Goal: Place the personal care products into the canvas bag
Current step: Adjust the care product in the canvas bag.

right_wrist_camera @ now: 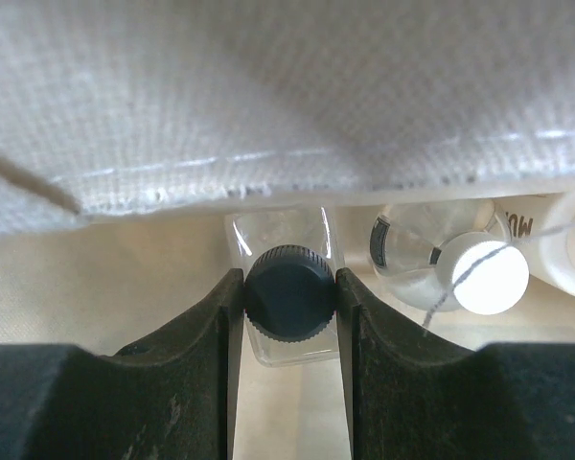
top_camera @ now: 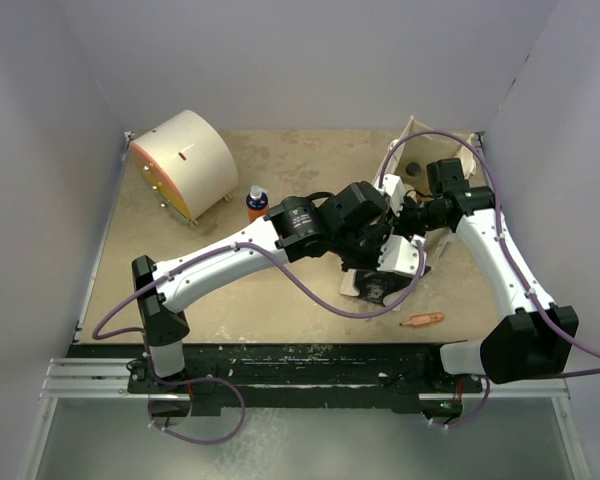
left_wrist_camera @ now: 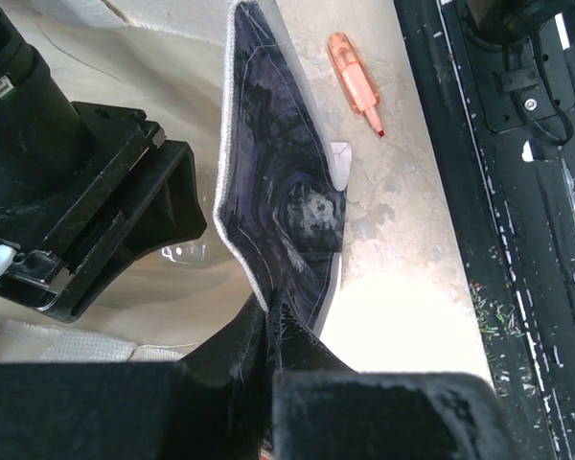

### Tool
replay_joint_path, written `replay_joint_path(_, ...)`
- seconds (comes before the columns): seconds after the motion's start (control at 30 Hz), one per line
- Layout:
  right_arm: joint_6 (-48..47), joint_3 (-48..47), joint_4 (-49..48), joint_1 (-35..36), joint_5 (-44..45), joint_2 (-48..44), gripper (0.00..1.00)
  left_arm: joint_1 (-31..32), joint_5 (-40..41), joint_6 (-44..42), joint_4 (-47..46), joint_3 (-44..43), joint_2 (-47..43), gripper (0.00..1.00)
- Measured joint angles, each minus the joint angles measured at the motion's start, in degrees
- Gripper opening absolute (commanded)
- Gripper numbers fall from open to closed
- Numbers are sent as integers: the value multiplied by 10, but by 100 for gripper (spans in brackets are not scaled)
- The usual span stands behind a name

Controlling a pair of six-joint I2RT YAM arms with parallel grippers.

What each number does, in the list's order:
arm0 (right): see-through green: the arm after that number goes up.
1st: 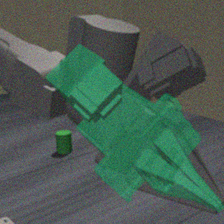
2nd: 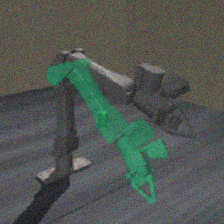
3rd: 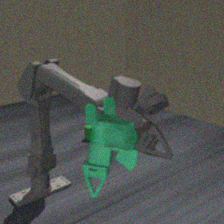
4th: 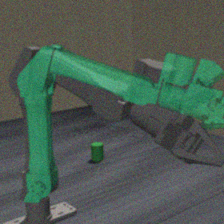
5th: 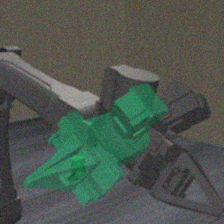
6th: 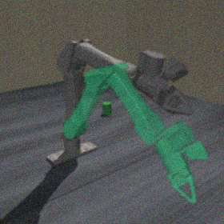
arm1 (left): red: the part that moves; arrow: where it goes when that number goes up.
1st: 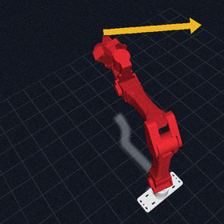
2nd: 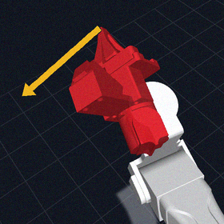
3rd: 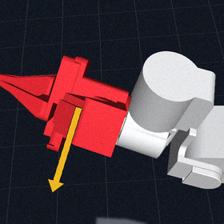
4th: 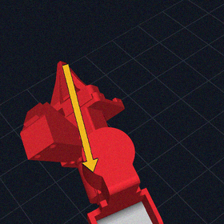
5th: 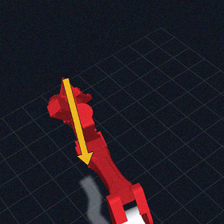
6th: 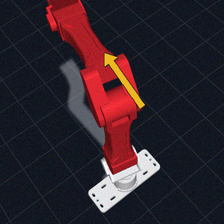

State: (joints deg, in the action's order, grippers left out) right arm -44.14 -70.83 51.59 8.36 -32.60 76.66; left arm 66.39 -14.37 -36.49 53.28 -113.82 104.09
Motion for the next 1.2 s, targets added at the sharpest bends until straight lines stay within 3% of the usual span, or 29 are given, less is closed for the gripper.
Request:
replay_joint_path(0.13, -4, -3, 8, 0, 0, 2, 0, -4, -7, 17, -5, 2, -5, 0)
replay_joint_path(0.37, -6, -9, 22, 0, 1, 3, 13, -9, -16, 26, -30, 53, -30, 5)
replay_joint_path(0.63, -6, -16, 29, 0, 1, 10, 30, -9, -20, 24, -49, 90, -39, 23)
replay_joint_path(0.87, -6, -28, 47, 0, 1, 14, 44, -7, -28, 26, -49, 89, -39, 46)
replay_joint_path(1.2, 11, -82, 68, 3, -6, 21, 66, -7, -35, 29, -38, 61, -39, 61)
